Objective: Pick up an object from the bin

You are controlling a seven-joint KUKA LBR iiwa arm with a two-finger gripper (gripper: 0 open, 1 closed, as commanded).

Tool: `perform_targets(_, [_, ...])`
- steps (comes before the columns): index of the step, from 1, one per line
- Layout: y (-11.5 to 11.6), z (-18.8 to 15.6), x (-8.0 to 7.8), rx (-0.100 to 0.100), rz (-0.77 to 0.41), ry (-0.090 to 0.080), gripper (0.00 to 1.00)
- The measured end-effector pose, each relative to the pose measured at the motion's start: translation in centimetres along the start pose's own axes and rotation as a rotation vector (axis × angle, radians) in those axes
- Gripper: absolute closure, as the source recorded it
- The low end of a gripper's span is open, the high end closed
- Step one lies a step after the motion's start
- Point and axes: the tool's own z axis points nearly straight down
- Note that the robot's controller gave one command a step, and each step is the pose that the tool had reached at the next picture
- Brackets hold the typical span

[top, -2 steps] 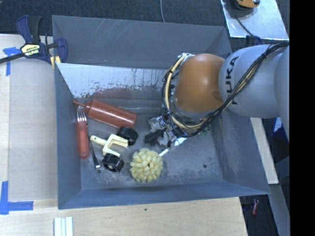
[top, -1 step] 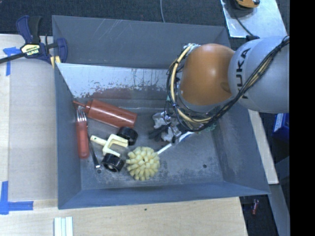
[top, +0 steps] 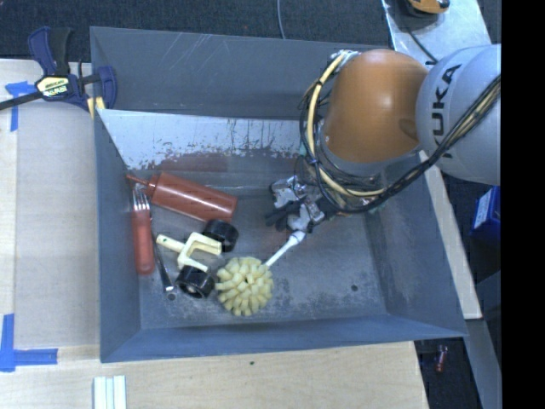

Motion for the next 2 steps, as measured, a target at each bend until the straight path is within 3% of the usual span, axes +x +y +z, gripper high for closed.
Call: perform_targets(2, [-0.1,-4.0,-0.1,0.002,0.003,-0.004,1.00])
